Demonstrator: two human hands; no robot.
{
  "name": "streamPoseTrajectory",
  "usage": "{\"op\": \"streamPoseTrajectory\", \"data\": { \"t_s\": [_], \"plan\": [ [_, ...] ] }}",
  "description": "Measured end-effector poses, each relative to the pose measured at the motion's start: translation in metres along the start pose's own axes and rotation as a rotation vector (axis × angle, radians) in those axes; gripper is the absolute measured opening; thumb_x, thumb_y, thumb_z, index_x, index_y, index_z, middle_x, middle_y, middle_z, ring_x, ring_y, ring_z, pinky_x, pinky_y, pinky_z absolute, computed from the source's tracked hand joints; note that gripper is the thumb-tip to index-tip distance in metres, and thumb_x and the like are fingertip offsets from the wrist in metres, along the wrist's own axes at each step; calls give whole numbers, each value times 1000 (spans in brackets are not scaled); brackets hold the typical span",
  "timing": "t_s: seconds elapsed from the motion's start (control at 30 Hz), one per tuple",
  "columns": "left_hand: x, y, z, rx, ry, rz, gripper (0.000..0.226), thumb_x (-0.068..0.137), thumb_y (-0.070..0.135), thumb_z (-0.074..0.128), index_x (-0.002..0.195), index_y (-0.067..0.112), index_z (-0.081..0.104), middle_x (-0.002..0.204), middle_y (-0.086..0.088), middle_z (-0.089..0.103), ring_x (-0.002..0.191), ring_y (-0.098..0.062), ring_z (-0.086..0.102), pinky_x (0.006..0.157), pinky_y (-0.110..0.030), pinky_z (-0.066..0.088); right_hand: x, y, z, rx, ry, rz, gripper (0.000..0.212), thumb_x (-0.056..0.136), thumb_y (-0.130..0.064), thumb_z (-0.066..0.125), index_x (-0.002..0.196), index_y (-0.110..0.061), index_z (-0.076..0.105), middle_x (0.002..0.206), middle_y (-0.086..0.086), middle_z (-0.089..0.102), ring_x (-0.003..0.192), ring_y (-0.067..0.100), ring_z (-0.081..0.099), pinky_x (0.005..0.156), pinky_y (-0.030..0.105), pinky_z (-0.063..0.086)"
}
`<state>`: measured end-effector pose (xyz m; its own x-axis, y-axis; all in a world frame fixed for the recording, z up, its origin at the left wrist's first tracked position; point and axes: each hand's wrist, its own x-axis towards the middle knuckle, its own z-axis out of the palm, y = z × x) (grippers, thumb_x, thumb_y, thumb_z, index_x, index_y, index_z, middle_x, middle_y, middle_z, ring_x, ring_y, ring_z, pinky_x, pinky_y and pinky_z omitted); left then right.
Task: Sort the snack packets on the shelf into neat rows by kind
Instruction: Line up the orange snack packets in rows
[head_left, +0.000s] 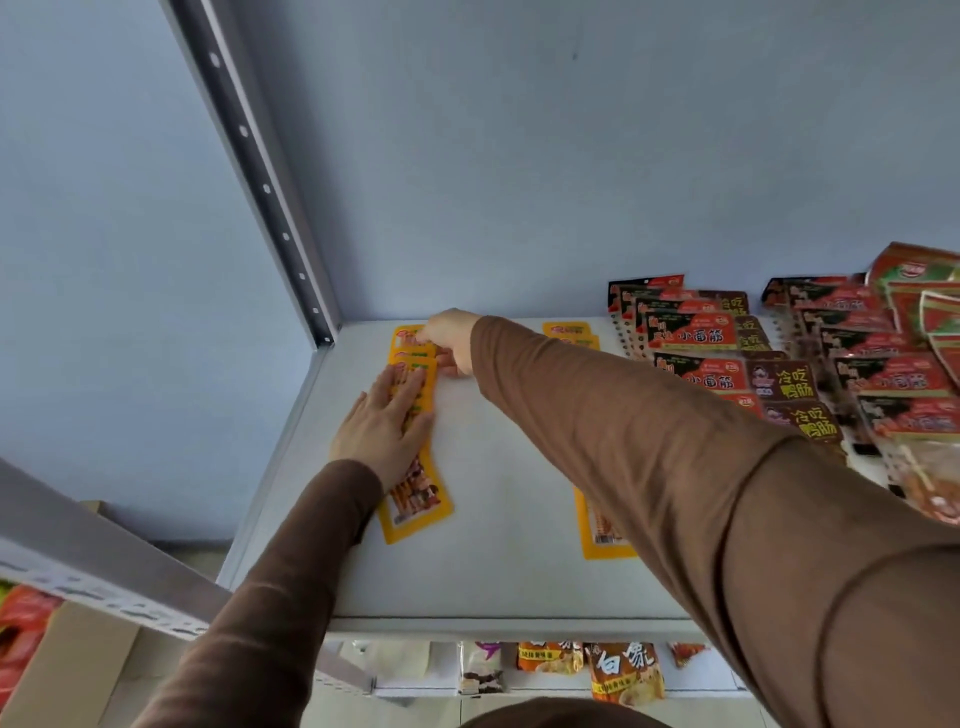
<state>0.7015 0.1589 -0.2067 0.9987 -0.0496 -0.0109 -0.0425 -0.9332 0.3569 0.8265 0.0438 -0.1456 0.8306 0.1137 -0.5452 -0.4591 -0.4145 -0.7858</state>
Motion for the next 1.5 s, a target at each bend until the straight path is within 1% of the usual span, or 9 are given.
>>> {"op": "streamPoseTrajectory", "data": {
  "t_s": [0.1,0.2,0.3,0.57,0.7,0.87,1.0,1.3,1.5],
  "plan": [
    [1,21,6,-39,-4,39,62,102,56,33,158,42,9,169,1,2,153,-22,17,125,-36,11,5,3,-20,-53,12,-71,18,98,-14,57,80,-12,54,85,10,59,68,18,53,65,30,45],
    [6,53,21,-56,2,78,63,102,57,31,159,42,7,169,0,-1,154,-22,14,126,-37,8,8,3,-57,-142,79,-141,13,98,-22,60,103,-10,60,95,10,60,81,20,57,68,30,48],
    [14,81,37,-42,-7,84,64,101,61,25,159,41,5,169,0,-4,155,-21,7,126,-36,3,6,2,-96,-328,129,-189,20,98,-18,58,115,-7,59,92,10,61,66,14,56,54,24,45],
    [29,97,38,-8,-155,150,71,98,67,28,157,44,-4,168,-1,-16,155,-19,-10,125,-44,-8,14,22,-131,-543,148,-294,16,99,-5,52,109,-14,60,85,2,64,62,10,65,52,22,46],
    [32,83,28,-73,-223,212,74,94,70,38,155,51,2,168,1,-14,155,-20,-4,122,-42,-7,20,29,-133,-544,111,-292,20,99,-13,57,119,-14,61,91,-1,64,76,13,67,64,25,51],
    [30,74,29,6,-182,219,71,93,73,32,155,51,3,169,2,-3,156,-18,-2,123,-43,-6,19,32,-137,-521,-48,-249,50,89,-14,74,134,-10,53,120,8,61,99,21,60,67,27,49],
    [23,74,37,8,-87,179,77,84,81,18,154,52,5,169,0,-2,155,-25,-7,124,-50,-9,23,36,-139,-539,-62,-292,43,92,-9,68,132,-13,53,127,9,56,113,26,55,94,36,47],
    [23,73,45,16,-31,132,75,85,81,15,154,51,6,168,0,12,156,-25,3,124,-49,-7,28,40,-143,-542,-21,-281,33,94,-5,62,124,-18,58,105,6,58,90,19,54,61,25,40],
    [23,74,48,17,-3,111,74,87,80,15,154,50,8,168,1,16,155,-23,6,124,-48,-6,29,38,-141,-593,24,-288,33,89,-7,65,121,-12,57,98,3,59,80,14,57,57,23,41]
  ]
}}
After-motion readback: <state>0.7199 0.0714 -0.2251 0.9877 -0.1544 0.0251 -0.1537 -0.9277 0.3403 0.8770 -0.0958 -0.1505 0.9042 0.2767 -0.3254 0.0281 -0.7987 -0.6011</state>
